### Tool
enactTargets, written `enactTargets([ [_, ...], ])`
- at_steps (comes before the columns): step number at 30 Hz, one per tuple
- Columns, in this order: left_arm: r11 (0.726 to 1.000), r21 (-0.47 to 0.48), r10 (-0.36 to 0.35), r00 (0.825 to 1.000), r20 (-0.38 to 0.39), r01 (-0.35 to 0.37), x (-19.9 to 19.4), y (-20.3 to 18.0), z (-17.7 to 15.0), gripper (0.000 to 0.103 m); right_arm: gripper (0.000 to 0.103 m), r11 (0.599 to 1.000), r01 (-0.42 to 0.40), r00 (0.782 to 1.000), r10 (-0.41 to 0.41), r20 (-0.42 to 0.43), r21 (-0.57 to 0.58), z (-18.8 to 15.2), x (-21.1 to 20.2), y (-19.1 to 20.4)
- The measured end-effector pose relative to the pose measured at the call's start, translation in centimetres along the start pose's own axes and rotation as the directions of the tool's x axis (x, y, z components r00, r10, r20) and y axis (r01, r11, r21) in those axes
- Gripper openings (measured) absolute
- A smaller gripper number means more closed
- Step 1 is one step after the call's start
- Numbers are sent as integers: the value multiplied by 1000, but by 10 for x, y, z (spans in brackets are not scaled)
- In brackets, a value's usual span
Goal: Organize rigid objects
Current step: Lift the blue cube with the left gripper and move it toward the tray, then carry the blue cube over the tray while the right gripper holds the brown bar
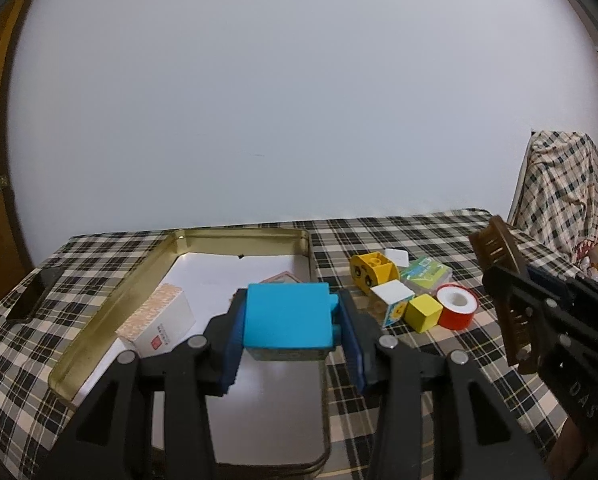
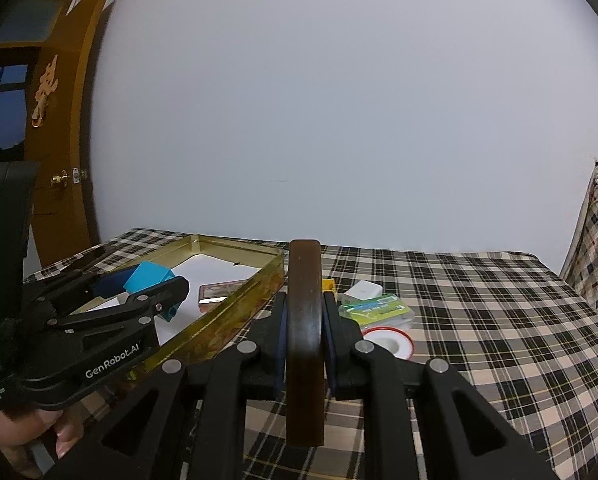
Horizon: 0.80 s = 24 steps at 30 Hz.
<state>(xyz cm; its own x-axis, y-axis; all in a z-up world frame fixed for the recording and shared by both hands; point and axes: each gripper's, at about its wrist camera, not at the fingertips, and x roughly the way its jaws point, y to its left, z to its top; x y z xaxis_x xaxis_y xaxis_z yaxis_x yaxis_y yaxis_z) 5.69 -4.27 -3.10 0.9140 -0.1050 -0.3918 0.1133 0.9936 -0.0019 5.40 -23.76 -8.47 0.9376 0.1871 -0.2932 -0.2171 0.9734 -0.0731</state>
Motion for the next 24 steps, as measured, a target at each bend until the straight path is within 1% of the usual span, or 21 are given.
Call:
enactTargets([
  [12, 999, -25, 32, 999, 16, -32, -4, 20, -2, 42, 17, 998, -46, 999, 46, -4, -33, 1, 7, 26],
  [24, 997, -47, 55, 998, 26, -54, -8, 37, -3, 42, 17, 996, -76, 997, 75, -14, -56, 2, 12, 42],
])
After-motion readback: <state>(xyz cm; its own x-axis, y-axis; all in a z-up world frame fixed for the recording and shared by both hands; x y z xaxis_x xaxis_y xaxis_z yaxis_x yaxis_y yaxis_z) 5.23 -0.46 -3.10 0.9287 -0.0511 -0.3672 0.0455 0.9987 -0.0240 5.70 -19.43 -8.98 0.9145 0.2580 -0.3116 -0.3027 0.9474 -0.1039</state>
